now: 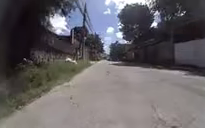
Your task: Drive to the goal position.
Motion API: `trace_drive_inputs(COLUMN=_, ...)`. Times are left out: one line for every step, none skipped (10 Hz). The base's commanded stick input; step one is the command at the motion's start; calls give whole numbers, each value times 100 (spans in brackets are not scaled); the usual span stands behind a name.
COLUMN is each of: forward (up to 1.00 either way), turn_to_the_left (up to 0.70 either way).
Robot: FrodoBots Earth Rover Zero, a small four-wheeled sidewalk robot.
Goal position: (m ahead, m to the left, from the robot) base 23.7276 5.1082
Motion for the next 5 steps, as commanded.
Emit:
trace_drive_inputs(forward=100, turn_to_the_left=0)
trace_drive_inputs(forward=100, turn_to_the_left=0)
trace_drive_inputs(forward=100, turn_to_the_left=0)
trace_drive_inputs(forward=100, turn_to_the_left=0)
trace_drive_inputs(forward=100, turn_to_the_left=0)
